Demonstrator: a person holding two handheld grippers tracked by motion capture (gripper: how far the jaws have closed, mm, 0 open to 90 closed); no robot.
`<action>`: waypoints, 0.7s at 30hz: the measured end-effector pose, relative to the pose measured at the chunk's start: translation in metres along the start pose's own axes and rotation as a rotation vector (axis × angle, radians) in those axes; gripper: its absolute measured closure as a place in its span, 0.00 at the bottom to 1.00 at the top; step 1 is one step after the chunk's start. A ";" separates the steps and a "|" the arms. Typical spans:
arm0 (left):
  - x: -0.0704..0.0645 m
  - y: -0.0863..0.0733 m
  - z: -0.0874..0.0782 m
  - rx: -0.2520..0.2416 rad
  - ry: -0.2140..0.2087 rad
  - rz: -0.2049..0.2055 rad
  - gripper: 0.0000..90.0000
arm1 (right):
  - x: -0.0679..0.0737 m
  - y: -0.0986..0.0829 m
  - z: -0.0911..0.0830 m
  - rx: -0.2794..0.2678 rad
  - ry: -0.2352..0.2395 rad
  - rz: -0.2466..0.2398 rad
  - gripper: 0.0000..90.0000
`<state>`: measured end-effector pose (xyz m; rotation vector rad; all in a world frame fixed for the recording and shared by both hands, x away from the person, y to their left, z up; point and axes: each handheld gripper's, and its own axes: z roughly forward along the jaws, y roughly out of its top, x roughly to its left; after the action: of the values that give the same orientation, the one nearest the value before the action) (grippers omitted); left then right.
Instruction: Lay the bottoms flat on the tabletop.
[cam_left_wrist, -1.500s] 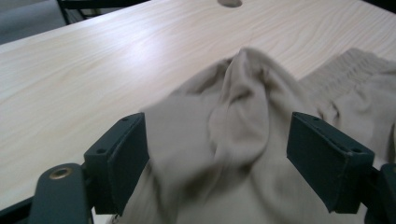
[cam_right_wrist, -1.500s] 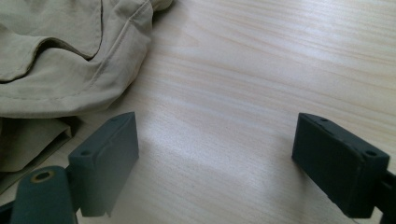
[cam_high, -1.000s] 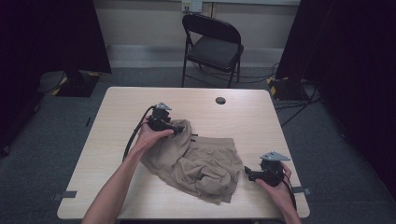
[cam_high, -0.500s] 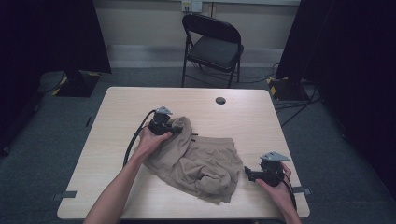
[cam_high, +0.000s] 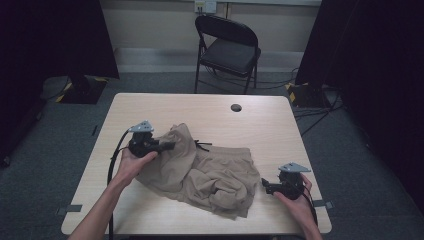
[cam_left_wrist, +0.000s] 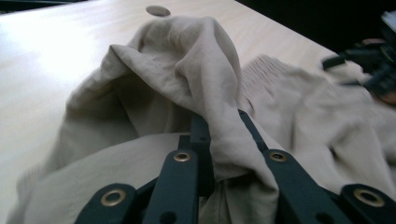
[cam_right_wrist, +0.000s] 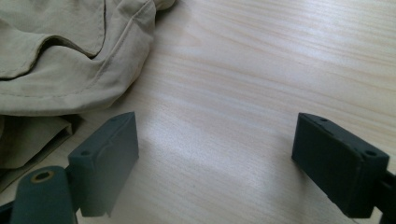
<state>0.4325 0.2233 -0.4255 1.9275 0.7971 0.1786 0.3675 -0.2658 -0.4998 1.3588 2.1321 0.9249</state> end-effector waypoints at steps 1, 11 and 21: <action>-0.002 -0.005 -0.005 0.002 -0.006 0.006 0.91 | 0.000 0.000 0.000 0.000 0.000 -0.001 0.15; -0.002 -0.094 -0.019 0.134 0.018 -0.050 0.92 | 0.000 0.000 0.000 0.000 0.000 -0.001 0.15; -0.008 -0.066 -0.035 0.063 0.072 -0.031 0.44 | 0.000 0.000 0.000 0.000 0.001 -0.001 0.15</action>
<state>0.3807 0.2627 -0.4627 1.9763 0.8893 0.2079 0.3678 -0.2658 -0.4999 1.3574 2.1331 0.9252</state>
